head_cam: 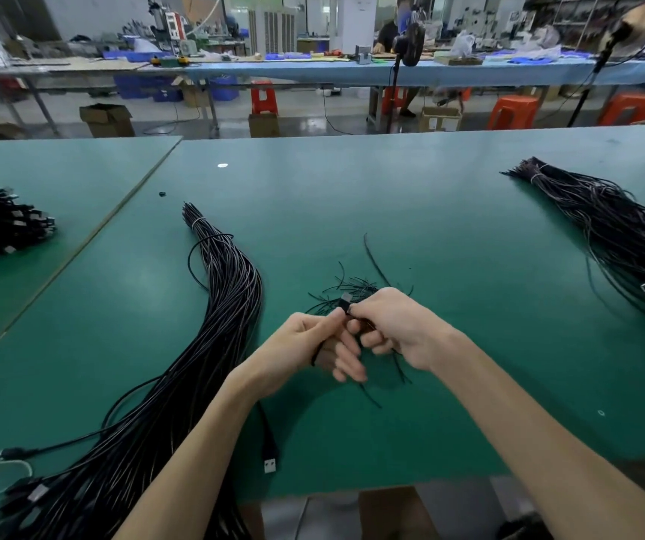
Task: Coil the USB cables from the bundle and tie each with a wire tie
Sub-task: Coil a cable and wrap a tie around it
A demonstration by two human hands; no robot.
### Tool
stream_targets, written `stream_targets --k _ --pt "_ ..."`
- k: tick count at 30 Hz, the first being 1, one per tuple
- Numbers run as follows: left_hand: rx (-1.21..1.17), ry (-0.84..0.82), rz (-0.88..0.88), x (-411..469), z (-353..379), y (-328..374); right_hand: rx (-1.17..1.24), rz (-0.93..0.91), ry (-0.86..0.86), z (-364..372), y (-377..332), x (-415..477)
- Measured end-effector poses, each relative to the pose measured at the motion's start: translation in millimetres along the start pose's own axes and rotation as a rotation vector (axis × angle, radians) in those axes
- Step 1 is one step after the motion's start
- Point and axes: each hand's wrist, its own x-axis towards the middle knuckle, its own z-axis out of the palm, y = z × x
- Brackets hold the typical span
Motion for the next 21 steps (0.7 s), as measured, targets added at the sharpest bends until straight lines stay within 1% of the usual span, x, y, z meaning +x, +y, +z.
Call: stream_targets --k 2,4,7,9,12,14,18,21 --pt "-0.006 0.122 0.028 4 0 -4 -0.084 -0.074 0.087 4 -2 -5" --pt "-0.045 0.243 0.067 7 -1 -8 -0.099 -0.161 0.138 9 -4 -9" --pt "-0.077 0.353 0.132 7 -3 -7 -0.111 -0.261 0.134 20 -6 -16" --pt "-0.174 0.408 0.129 6 -5 -4 -0.128 -0.307 0.111 32 -2 -17" --pt "-0.447 0.417 0.079 4 -8 1 -0.083 -0.309 0.064 50 13 -13" --pt "-0.583 0.434 0.038 3 -8 3 -0.053 -0.289 0.048 59 25 -8" --pt "-0.737 0.509 -0.01 4 -7 4 0.006 -0.241 0.039 61 48 -4" --pt "-0.811 0.488 -0.022 2 -6 6 0.046 -0.242 0.018 57 55 -5"
